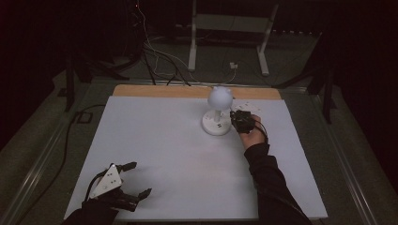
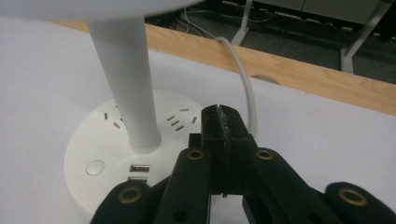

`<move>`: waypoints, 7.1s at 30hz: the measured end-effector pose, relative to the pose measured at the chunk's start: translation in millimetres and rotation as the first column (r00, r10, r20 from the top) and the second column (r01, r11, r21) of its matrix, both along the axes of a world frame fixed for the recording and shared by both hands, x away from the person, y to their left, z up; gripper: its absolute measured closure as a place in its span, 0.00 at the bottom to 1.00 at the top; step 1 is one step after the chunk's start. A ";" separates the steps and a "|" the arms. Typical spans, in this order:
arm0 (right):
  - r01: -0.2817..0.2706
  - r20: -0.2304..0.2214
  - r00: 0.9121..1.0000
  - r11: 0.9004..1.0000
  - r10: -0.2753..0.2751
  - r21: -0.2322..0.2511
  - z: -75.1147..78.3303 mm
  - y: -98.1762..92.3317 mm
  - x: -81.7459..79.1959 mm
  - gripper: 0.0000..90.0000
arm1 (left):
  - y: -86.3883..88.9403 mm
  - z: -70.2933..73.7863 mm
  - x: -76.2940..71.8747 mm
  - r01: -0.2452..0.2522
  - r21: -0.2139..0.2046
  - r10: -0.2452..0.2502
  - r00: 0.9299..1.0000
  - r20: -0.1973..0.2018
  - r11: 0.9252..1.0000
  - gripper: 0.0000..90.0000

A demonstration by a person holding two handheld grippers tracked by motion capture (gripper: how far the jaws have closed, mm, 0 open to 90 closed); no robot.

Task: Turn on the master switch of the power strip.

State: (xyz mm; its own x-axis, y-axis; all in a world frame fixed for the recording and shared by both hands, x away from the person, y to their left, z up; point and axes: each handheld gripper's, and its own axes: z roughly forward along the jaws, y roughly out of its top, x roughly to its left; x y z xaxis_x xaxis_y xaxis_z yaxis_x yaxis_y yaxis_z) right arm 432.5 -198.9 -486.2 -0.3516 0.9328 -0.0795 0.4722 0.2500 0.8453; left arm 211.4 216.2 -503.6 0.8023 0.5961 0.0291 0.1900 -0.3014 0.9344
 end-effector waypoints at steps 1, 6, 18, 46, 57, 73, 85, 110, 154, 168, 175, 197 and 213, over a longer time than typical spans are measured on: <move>0.001 0.002 1.000 1.000 -0.001 -0.002 -1.2 0.7 0.0 1.00 | 0.0 0.0 0.0 0.000 -0.001 0.000 1.000 0.000 1.000 0.01; -0.013 -0.010 1.000 1.000 0.014 0.010 -6.6 3.1 0.9 1.00 | 0.1 0.0 0.2 -0.003 0.001 0.003 1.000 0.000 1.000 0.01; -0.026 -0.037 0.999 1.000 0.027 0.008 -20.2 4.8 1.2 1.00 | 0.0 -0.1 0.1 -0.004 0.001 0.004 1.000 0.000 1.000 0.01; -0.051 -0.061 0.997 0.999 0.050 -0.016 -25.8 8.3 2.5 1.00 | -0.8 -0.3 0.0 -0.004 0.012 0.004 1.000 0.003 1.000 0.01; -0.062 -0.079 0.995 0.996 0.057 -0.061 -24.0 11.6 4.0 1.00 | -1.2 -0.2 -0.4 -0.002 0.009 0.001 1.000 0.002 1.000 0.01; -0.051 -0.086 0.995 0.991 0.041 -0.121 -22.9 18.0 3.8 1.00 | -0.9 -0.1 -0.3 0.001 0.002 -0.001 1.000 0.000 1.000 0.01; -0.048 -0.115 0.993 0.994 0.037 -0.102 -22.2 17.3 6.2 1.00 | -1.3 0.4 -1.1 0.005 -0.002 -0.005 1.000 0.004 1.000 0.01; -0.042 -0.084 0.996 0.995 0.035 -0.093 -23.2 17.3 6.1 1.00 | -0.1 0.6 -0.6 0.002 -0.007 -0.002 1.000 0.005 1.000 0.01; -0.330 -0.096 0.932 0.928 0.350 0.175 2.8 5.1 -14.1 0.01 | -0.5 0.3 -0.1 -0.002 -0.004 0.002 1.000 0.002 1.000 0.01; -0.415 -0.094 0.896 0.893 0.435 0.175 13.0 -6.9 -35.0 0.00 | -0.5 0.1 0.1 -0.001 -0.007 0.001 1.000 0.000 1.000 0.01; -0.452 -0.096 0.878 0.878 0.470 0.160 15.6 -15.3 -53.0 0.00 | -1.0 -0.1 0.3 0.001 -0.002 -0.001 1.000 -0.003 1.000 0.01; -0.454 -0.075 0.882 0.882 0.465 0.128 -0.9 -62.6 -121.8 0.00 | -0.8 0.3 -0.1 0.003 -0.002 -0.003 1.000 0.000 1.000 0.01; -0.410 -0.094 0.904 0.908 0.417 0.082 -20.0 -91.1 -154.8 0.00 | -0.7 0.4 -0.4 0.004 -0.001 -0.004 1.000 -0.001 1.000 0.01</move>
State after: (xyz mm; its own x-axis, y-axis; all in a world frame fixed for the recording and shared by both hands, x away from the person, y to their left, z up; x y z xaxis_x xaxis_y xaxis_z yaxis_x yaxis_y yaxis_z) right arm 277.7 -289.9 -506.3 -0.7101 0.7034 0.0304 0.4255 0.3944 0.8145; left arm 211.0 215.6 -503.2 0.8046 0.5932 0.0279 0.1894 -0.3008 0.9347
